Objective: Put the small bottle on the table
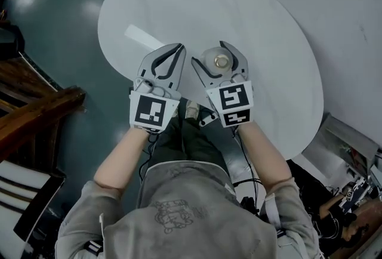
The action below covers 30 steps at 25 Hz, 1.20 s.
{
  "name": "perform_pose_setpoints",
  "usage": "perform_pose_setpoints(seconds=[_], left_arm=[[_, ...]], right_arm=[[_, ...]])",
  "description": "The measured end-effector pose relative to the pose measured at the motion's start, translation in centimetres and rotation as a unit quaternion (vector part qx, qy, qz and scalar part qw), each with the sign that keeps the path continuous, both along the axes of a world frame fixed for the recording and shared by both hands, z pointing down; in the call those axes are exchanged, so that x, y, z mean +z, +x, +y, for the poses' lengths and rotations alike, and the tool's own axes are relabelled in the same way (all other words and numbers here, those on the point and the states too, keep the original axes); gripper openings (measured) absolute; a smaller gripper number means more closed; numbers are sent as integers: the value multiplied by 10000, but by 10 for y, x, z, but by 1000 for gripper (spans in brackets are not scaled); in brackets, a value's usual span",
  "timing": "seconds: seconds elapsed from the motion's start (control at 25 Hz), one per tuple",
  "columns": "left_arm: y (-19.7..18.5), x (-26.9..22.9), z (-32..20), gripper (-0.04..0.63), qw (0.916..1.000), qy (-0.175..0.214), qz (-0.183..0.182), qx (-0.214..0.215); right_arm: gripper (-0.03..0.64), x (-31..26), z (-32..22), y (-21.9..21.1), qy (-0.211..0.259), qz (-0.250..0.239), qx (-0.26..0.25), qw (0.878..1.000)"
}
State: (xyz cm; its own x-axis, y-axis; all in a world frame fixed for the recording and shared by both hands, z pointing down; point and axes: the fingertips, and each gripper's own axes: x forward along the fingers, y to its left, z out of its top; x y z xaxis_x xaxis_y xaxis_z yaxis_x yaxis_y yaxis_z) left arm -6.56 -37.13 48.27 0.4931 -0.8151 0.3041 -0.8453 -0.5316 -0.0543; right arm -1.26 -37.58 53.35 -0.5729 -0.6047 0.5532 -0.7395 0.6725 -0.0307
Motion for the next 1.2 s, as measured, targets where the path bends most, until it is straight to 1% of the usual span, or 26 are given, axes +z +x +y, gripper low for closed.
perform_pose_setpoints(seconds=[0.2, 0.44, 0.56, 0.72, 0.8, 1.04, 1.2], left_arm=[[-1, 36, -7, 18, 9998, -184, -67, 23], [8, 73, -2, 18, 9985, -486, -193, 182], [9, 87, 1, 18, 9981, -518, -251, 212], [11, 93, 5, 18, 9983, -563, -74, 136], [12, 97, 5, 18, 9980, -605, -93, 148], [15, 110, 7, 18, 9971, -742, -83, 158], [15, 113, 9, 18, 9968, -762, -105, 231]], right_arm=[[337, 40, -4, -6, -143, -69, 92, 9998], [337, 81, -8, -4, -275, -151, 194, 9993], [338, 93, -6, -2, -253, -124, 248, 9993], [339, 102, -3, 0, -138, -196, 280, 9993], [337, 107, -3, 1, -93, -212, 298, 9993], [338, 118, -1, 0, 145, 88, 56, 9998], [339, 128, -1, 2, 125, 225, 77, 9996]])
